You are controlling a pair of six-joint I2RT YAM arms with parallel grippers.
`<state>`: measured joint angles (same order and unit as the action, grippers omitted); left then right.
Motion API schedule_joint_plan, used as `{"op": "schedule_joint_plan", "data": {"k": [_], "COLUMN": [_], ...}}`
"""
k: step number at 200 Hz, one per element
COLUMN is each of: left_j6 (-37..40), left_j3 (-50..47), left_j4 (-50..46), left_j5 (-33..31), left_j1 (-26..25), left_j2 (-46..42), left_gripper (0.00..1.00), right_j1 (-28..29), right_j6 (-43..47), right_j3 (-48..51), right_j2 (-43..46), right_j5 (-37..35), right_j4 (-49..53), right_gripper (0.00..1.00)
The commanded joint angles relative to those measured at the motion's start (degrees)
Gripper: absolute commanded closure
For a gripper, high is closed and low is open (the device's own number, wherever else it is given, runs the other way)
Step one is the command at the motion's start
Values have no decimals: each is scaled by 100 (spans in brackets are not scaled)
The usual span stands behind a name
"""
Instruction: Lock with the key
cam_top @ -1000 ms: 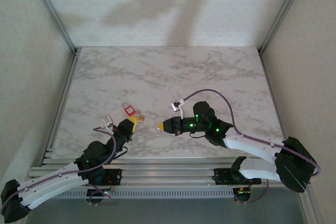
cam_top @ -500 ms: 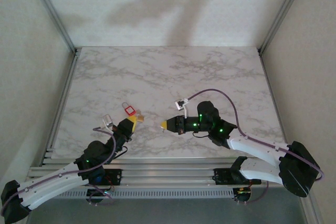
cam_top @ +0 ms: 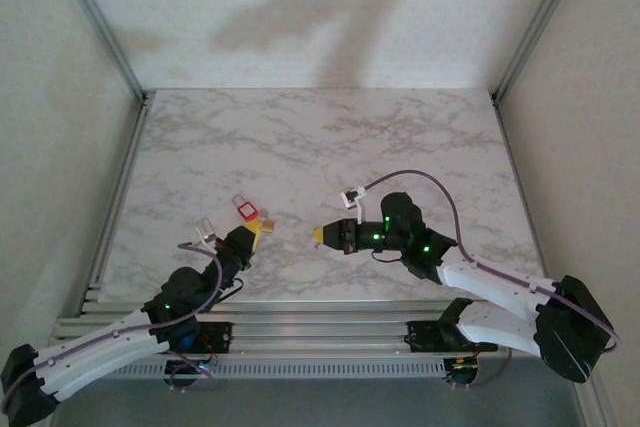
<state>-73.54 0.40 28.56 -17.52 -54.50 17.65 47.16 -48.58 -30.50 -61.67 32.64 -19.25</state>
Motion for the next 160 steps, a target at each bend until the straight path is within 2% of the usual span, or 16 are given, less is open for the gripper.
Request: {"op": "schedule_joint_plan", "data": {"k": [1, 23, 62, 67, 106, 160], "left_j6": [188, 433, 991, 1071, 1381, 1767], "left_j3": [-1001, -816, -152, -51, 783, 2058], "left_j4": [370, 836, 1697, 1787, 2551, 2798], "left_j5": [279, 656, 1731, 1840, 2802, 3603], "left_j1": [156, 324, 829, 884, 1324, 1615], "left_j2": [356, 1099, 2753, 2979, 4651, 6404], "left_gripper": [100, 100, 100, 100, 100, 100], "right_j1": [-132, -219, -408, -589, -944, -1228], "right_j6": [176, 275, 353, 349, 452, 703], "right_j3": [-104, -280, -486, -492, -606, -606], "right_j2": [150, 194, 351, 382, 813, 1466], "right_j5": [-400, -726, -1296, -1359, -1829, -2027], "right_j4": [437, 827, 1426, 1492, 2206, 2954], "right_gripper": [100, 100, 100, 100, 100, 100]}}
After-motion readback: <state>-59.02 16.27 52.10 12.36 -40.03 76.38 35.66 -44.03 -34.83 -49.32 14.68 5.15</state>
